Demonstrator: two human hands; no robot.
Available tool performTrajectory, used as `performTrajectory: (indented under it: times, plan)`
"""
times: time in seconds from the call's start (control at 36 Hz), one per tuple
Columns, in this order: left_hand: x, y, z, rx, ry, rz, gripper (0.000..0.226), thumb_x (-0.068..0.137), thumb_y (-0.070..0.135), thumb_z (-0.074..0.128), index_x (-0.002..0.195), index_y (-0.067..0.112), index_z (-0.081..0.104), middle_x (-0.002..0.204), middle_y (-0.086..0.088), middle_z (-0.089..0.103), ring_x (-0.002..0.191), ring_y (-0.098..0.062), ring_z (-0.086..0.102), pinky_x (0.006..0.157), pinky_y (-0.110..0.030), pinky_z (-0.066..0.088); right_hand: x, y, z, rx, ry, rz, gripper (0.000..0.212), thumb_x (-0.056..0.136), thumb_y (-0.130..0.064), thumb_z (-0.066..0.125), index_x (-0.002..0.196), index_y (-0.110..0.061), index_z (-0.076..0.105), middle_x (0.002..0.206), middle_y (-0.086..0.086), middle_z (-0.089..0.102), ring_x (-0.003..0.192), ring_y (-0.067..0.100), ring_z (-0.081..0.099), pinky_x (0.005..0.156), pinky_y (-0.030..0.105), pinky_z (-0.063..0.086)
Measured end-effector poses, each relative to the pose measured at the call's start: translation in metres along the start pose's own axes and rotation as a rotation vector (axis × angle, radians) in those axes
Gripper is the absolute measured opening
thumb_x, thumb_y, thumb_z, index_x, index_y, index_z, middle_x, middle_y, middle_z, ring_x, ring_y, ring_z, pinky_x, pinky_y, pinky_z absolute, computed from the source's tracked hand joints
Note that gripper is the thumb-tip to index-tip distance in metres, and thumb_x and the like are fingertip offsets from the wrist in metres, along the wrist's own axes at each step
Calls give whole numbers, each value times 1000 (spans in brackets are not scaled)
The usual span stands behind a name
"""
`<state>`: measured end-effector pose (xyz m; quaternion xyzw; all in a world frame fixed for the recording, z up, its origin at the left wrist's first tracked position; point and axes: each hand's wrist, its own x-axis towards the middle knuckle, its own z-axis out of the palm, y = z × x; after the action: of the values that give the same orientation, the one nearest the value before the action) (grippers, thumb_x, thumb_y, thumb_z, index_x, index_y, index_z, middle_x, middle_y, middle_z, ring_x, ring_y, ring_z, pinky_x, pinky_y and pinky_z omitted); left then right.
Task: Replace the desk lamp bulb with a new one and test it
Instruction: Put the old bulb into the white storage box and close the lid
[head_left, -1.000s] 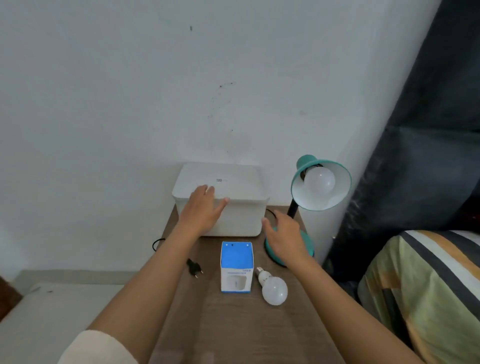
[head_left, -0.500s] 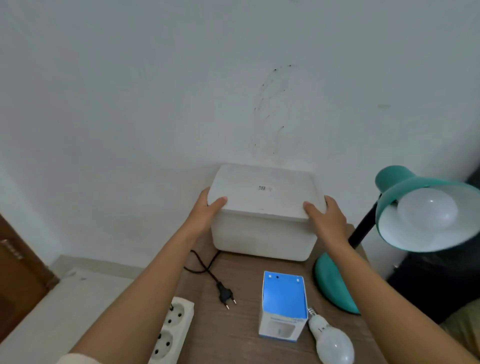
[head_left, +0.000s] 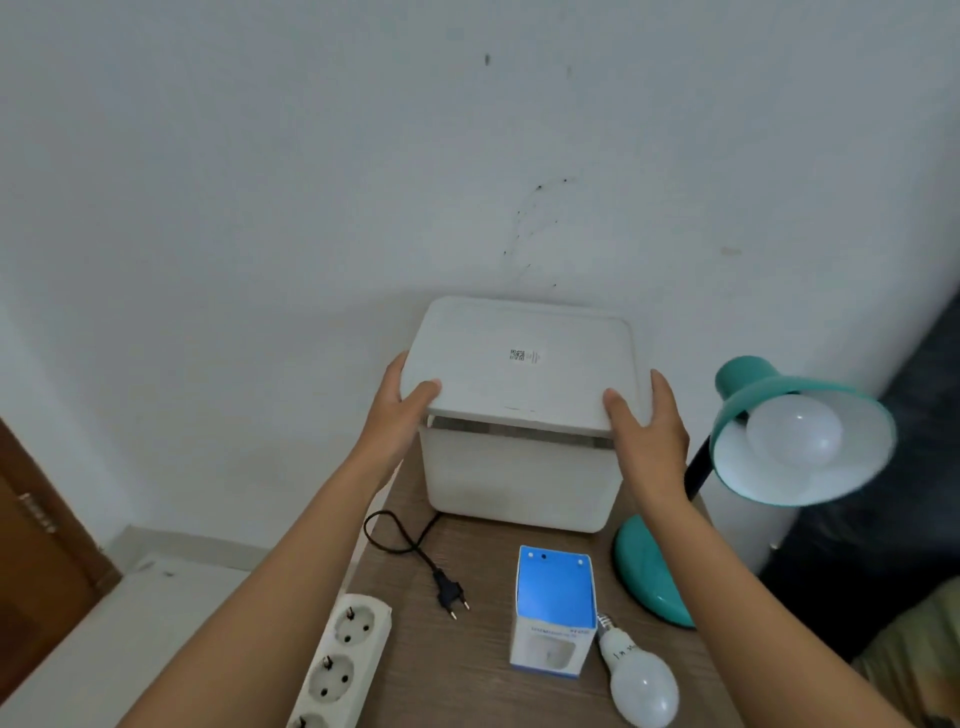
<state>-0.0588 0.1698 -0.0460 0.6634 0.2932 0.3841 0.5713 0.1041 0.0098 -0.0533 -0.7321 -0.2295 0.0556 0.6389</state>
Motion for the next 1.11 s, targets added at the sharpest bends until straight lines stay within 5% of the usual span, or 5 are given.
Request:
performTrajectory:
  times: [0.22,0.39,0.61,0.92,1.11]
  plan:
    - [-94,23,-31,60,-21,45,40,97,17,46,134,27,37,110,21,52,94,12,49,68,1,43,-81,-23,-38,98,4,6,65,84,-25,67,141,-15,38,145,2,44,133,19,42,113,34,31]
    - [-183,16,-47,44,-32,-9,44,96,16,47,138,22,35,123,8,51,114,-9,49,81,-10,41,-163,-16,-74,63,-35,-50,39,84,-16,66,122,-15,58,110,-1,66,103,18,61,82,21,47]
    - [-287,-41,-55,178,-37,-222,54,95,25,49,144,21,28,144,-3,39,132,-23,38,106,-35,34,-265,39,-106,-5,-31,75,54,81,-21,70,132,-15,51,124,4,61,107,19,59,90,36,51]
    - [-347,-81,-45,270,-60,-337,47,94,9,50,139,8,35,132,-5,46,117,-11,40,92,-15,27,-318,103,-134,-194,-102,206,44,80,-25,70,122,-15,59,117,6,65,103,19,58,89,34,47]
    - [-347,-93,-41,296,-46,-286,44,95,14,50,137,12,37,125,5,45,114,-7,39,96,-22,29,-309,107,-133,-325,-166,163,45,83,-27,67,124,-12,58,117,9,61,97,14,49,84,27,39]
